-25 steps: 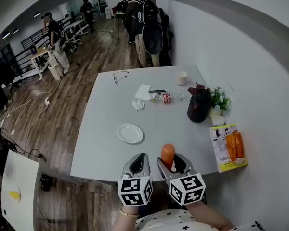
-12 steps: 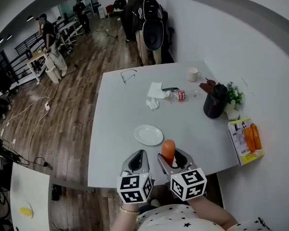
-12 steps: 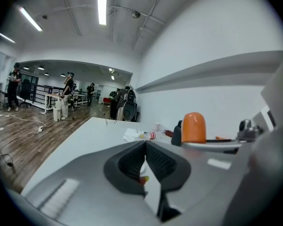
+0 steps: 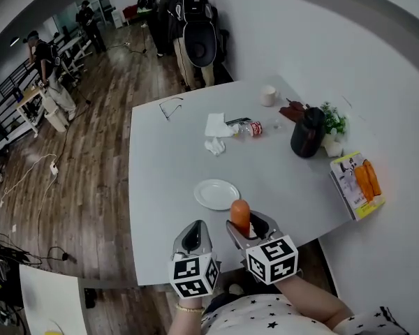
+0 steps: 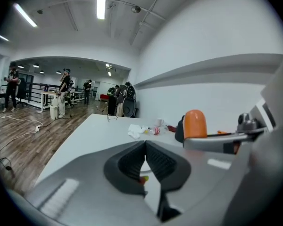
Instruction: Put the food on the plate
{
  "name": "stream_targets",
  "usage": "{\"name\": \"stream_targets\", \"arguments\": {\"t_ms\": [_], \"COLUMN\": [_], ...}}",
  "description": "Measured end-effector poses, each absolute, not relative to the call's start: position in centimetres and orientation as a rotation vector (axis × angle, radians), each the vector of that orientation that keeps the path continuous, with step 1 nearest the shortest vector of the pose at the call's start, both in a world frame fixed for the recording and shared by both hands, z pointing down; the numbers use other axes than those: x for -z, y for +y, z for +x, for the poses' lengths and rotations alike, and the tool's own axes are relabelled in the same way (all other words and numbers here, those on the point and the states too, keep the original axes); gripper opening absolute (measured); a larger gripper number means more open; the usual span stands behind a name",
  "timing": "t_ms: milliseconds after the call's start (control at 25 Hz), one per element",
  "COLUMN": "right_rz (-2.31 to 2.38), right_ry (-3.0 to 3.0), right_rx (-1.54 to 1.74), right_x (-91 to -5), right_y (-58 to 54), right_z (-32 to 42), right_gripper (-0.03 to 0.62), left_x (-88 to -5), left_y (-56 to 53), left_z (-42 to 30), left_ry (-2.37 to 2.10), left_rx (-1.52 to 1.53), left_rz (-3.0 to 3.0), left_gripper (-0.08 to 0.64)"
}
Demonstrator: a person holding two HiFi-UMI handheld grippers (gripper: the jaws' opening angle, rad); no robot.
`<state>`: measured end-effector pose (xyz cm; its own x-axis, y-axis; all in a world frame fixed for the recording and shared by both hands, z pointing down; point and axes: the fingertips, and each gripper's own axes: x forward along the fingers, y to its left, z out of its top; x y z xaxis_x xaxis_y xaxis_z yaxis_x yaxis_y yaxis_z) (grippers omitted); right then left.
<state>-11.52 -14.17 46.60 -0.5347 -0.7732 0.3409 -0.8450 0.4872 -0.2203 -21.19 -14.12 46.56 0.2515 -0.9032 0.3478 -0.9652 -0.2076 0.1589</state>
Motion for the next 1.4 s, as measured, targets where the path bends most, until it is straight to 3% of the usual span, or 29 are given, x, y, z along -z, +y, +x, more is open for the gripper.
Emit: {"name": "stream_targets", "arguments": {"t_ms": [320,800,1400], "right_rz": [1.241,0.758,0.410], "right_ry": [-2.486,-2.123,-1.796], "right_rx": [-0.473,-0.362,-0.341], "right_x": [-49.5,-61.1,-67.9], "right_y": [-19.1,-28.5,-31.1], "right_z": [-13.0,-15.5,-18.7], "right_gripper": [0.219,0.219,0.221], "left_x": [-48.1,-49.8,-50.7], "left_y": [-17.3,-20.0,-19.4], "left_z": [-23.0,-25.6,-25.3], "left_ry": [-1.722,-1.768,-1.770], "left_rx": [-0.240,-0.225,-0.251], "left_rz": [2.152,2.058,2.029], "left_gripper": [0.008,0.008,0.008]}}
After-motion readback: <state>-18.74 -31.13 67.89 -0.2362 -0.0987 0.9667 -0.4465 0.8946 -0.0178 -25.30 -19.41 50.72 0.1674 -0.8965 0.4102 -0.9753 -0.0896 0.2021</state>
